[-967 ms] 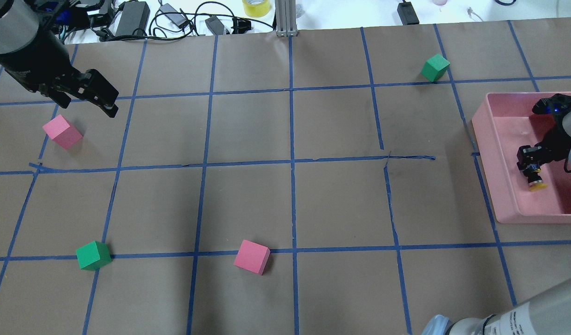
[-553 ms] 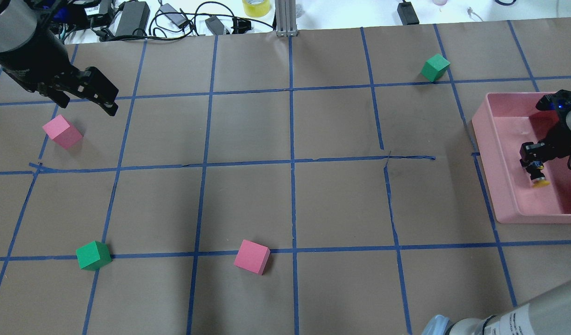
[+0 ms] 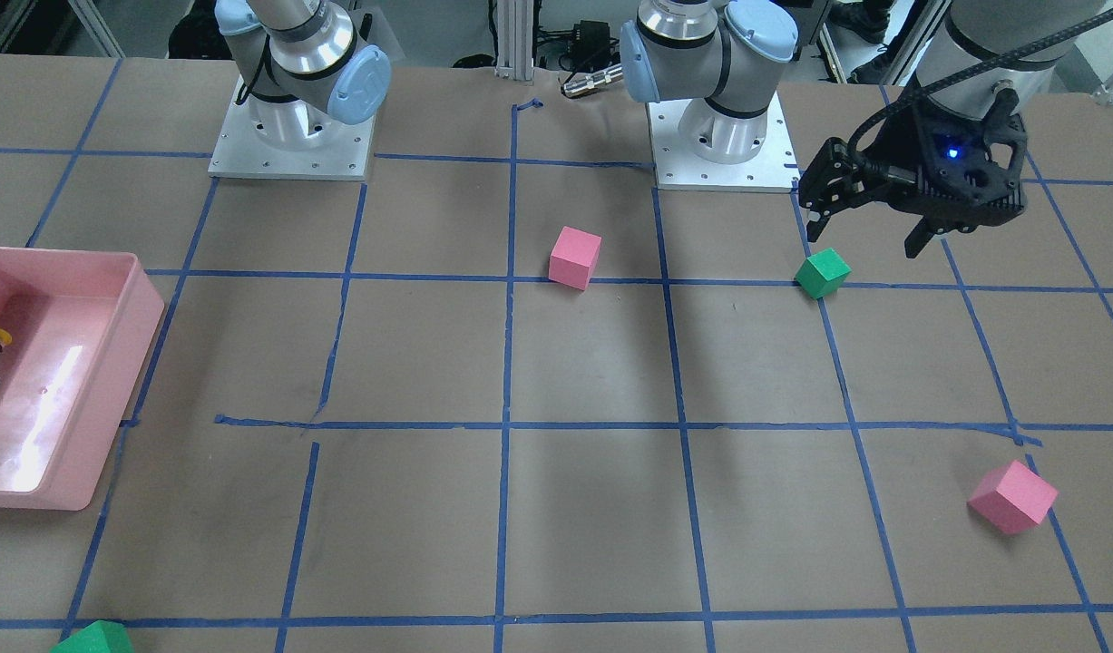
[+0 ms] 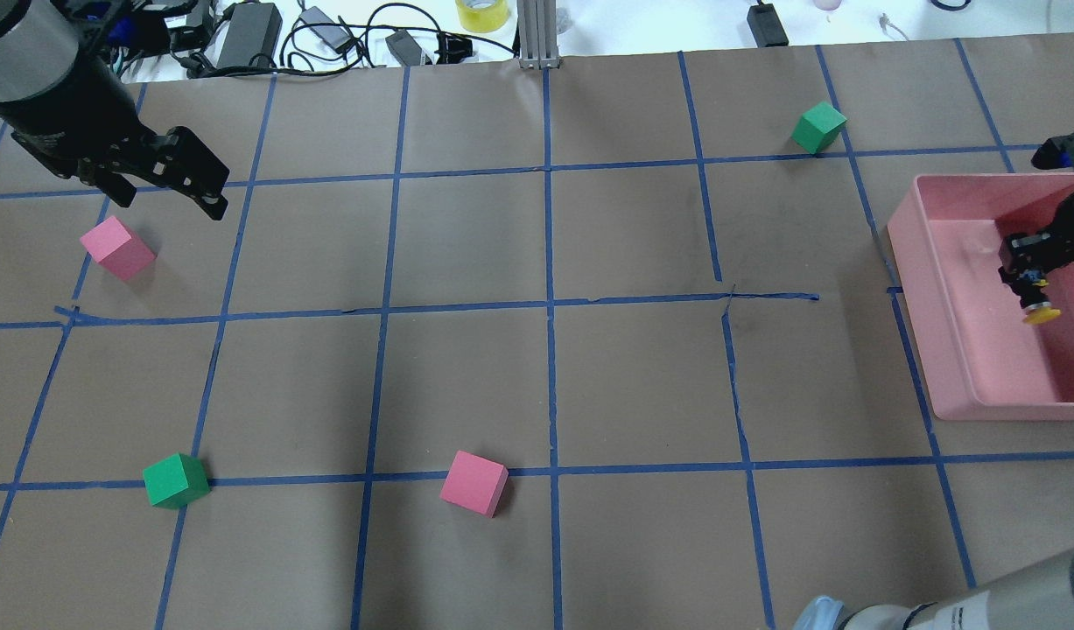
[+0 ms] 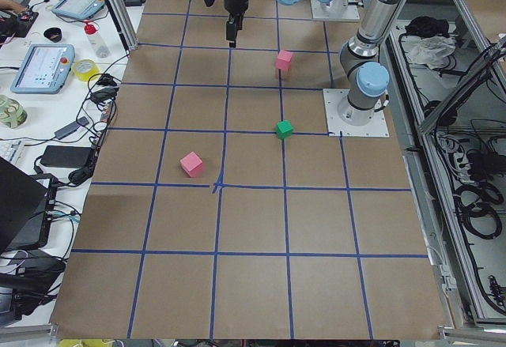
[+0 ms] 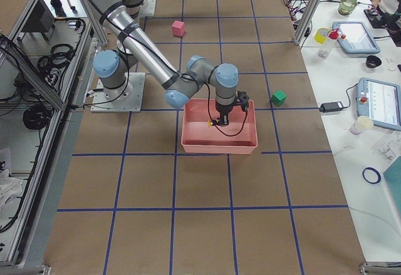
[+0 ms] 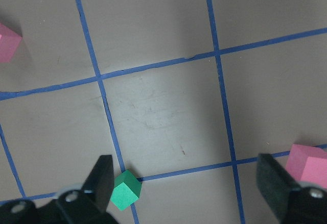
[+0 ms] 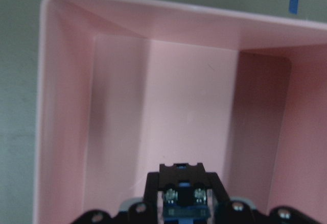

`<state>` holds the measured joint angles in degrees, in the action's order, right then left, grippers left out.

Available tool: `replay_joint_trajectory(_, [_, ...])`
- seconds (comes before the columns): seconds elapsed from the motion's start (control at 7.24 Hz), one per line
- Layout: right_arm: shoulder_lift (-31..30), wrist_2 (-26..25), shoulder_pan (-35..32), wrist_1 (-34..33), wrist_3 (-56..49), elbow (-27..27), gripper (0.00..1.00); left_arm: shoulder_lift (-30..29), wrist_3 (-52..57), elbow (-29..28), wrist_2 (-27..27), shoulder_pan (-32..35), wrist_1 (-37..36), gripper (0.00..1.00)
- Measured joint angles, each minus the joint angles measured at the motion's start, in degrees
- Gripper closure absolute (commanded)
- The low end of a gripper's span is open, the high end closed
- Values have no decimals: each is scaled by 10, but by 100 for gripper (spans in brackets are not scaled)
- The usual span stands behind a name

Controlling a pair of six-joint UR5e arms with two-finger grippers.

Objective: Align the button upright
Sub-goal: 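Lift the button out of the tray with the right gripper, then carry the button to the table center and lower it with the right gripper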

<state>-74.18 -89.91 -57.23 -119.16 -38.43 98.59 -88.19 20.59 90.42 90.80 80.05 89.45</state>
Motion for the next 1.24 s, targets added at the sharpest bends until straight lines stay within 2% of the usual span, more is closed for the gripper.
replay_joint_trajectory(0.28, [-9, 0, -93, 64, 91, -64, 100, 1, 0, 5, -2, 0, 1, 0])
replay_joint_trajectory(0.69, [-4, 0, -295, 70, 336, -81, 100, 3, 0, 8, -2, -1, 0, 0])
replay_joint_trajectory(0.97, [28, 7, -410, 33, 475, -82, 100, 3, 1, 9, 1, 0, 1, 0])
replay_joint_trajectory(1.24, [78, 23, -480, -38, 539, -82, 100, 2, 4, 12, 2, -2, 1, 0])
